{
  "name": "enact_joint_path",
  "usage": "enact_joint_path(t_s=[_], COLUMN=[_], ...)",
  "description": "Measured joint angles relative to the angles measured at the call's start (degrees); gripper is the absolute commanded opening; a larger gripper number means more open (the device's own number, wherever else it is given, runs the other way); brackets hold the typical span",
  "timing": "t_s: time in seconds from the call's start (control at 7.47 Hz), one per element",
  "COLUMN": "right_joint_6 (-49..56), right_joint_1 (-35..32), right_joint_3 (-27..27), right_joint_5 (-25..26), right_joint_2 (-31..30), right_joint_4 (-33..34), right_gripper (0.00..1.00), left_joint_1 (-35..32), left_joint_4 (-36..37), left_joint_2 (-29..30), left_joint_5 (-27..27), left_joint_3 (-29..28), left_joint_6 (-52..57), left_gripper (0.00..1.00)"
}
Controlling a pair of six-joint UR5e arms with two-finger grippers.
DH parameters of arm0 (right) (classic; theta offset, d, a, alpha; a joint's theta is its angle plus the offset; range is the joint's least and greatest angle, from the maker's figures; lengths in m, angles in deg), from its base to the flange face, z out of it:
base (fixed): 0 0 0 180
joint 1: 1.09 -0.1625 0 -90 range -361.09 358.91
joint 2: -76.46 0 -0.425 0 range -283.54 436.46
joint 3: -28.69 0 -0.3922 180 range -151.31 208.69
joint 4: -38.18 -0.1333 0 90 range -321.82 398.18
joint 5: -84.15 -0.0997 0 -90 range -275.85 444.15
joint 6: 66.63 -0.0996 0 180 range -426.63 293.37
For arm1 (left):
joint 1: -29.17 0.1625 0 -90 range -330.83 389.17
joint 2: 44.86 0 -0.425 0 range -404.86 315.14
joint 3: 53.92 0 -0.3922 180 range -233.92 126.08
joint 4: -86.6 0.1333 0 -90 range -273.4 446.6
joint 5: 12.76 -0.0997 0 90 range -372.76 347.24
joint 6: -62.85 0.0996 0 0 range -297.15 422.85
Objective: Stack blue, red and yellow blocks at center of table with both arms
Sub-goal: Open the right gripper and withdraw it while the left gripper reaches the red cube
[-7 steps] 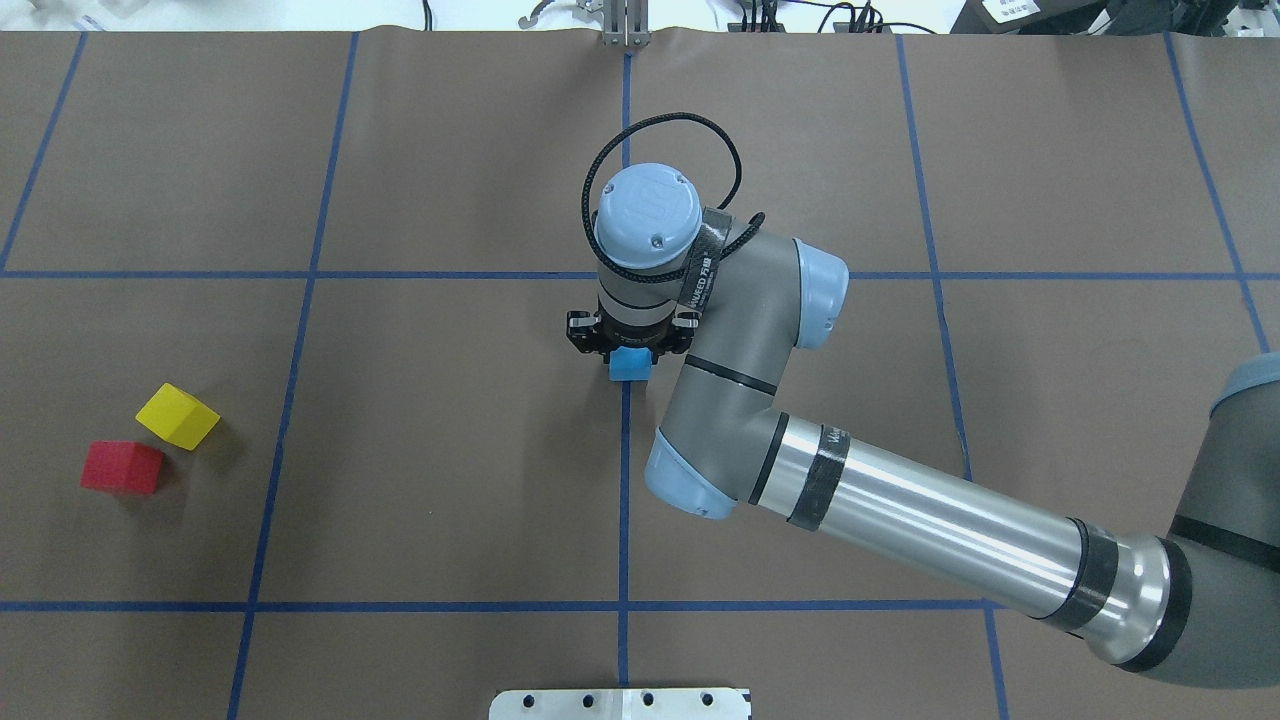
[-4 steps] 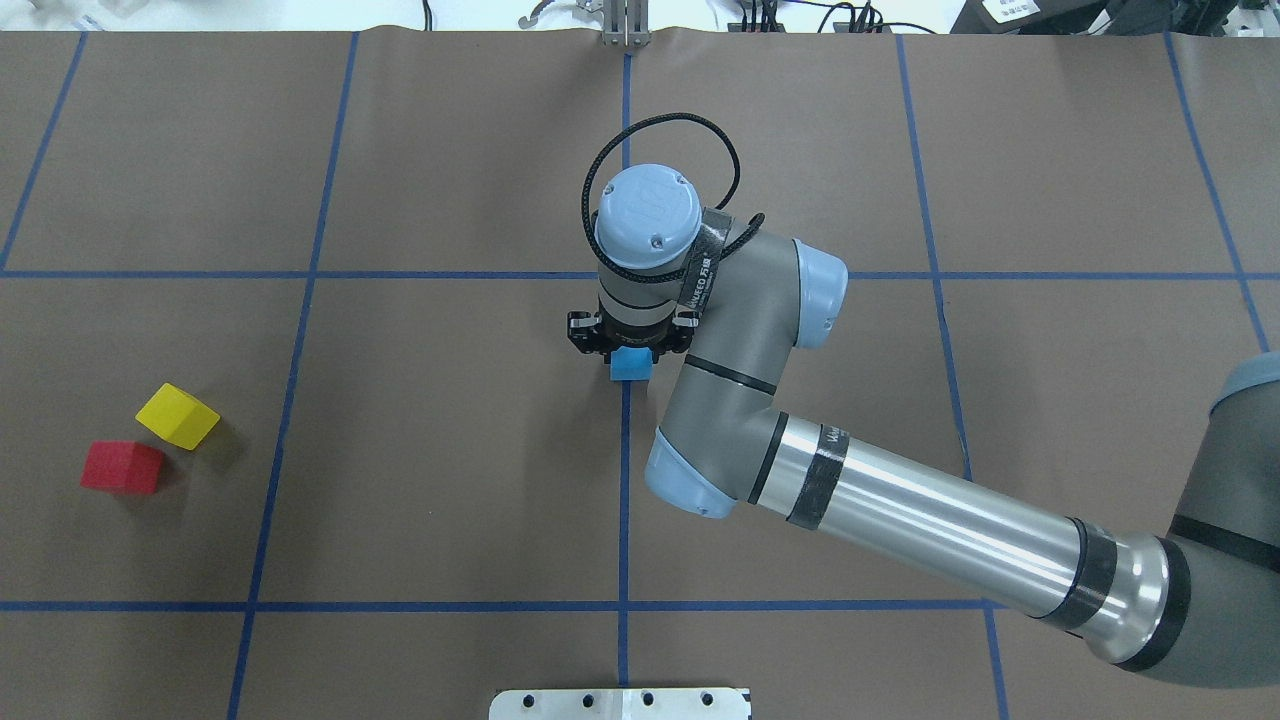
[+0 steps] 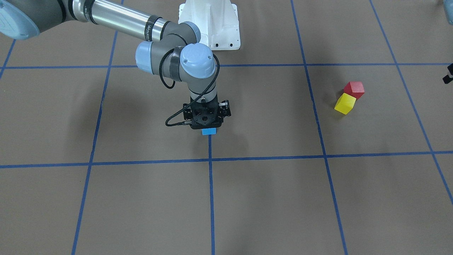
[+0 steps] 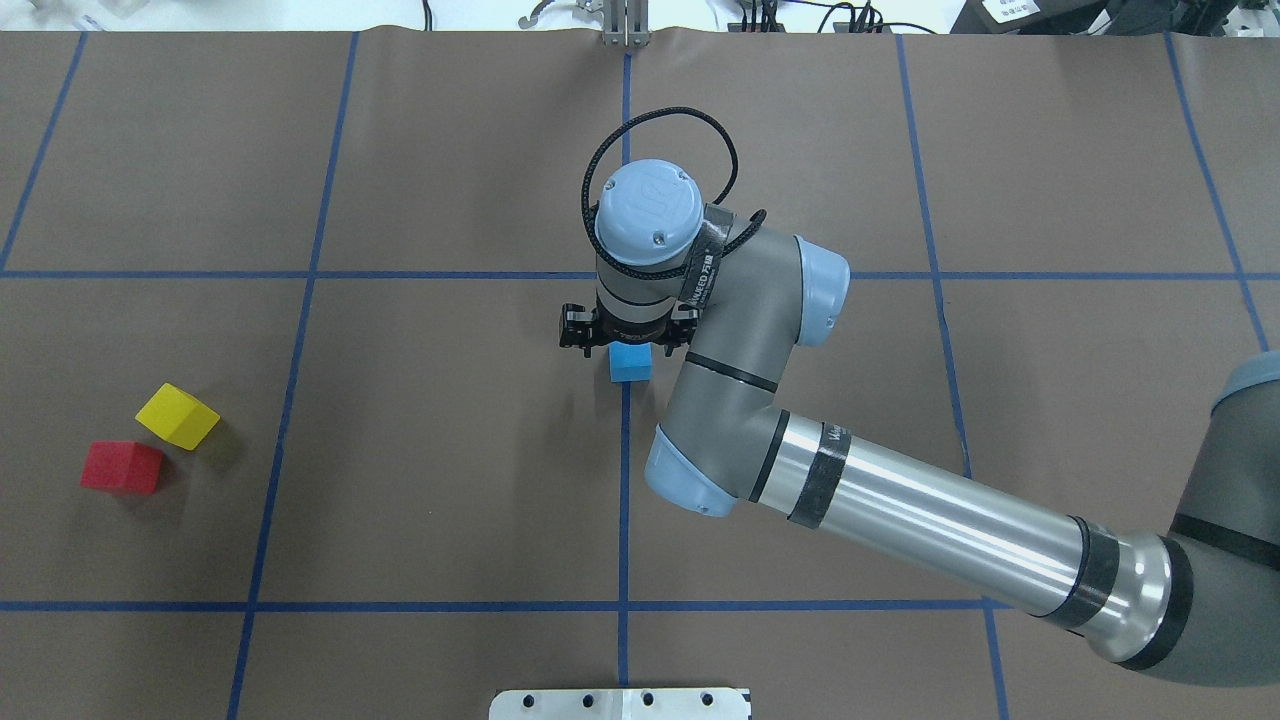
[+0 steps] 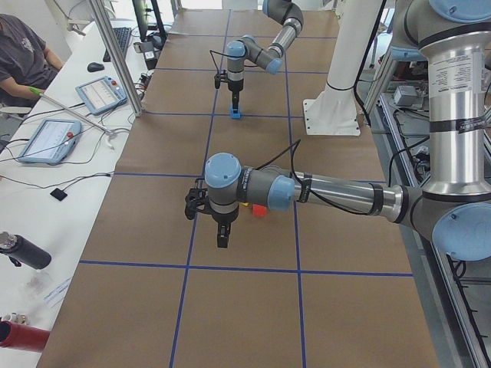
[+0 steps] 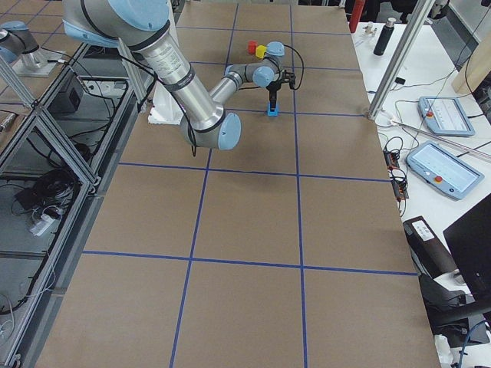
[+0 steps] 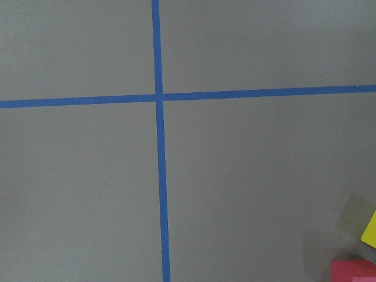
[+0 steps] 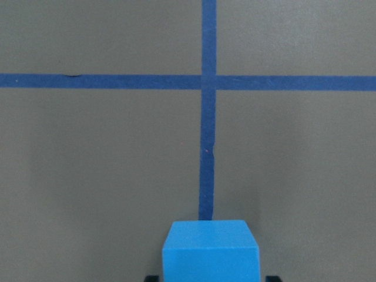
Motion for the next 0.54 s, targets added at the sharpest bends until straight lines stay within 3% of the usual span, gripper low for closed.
enact_joint_path(t_s=[0.27,0.54], right_joint_6=[0.0,-0.1], right_joint_1=[-1.4,-3.2], right_joint_3=[6.2,16.0], right_joint_5=[-1.6,-3.1], right_joint_2=[-3.6,-12.2], right_joint_4=[0.3,0.2], right_gripper=[1.00,1.00], left_joint_1=[6.7,15.7], left_joint_4=[-5.3,-15.0], left_joint_2=[-0.2,-1.6], left_joint_5=[0.0,-1.3], left_joint_3=[1.0,2.7], left_joint_6=[-11.8,-23.6], left_gripper=[0.99,1.00])
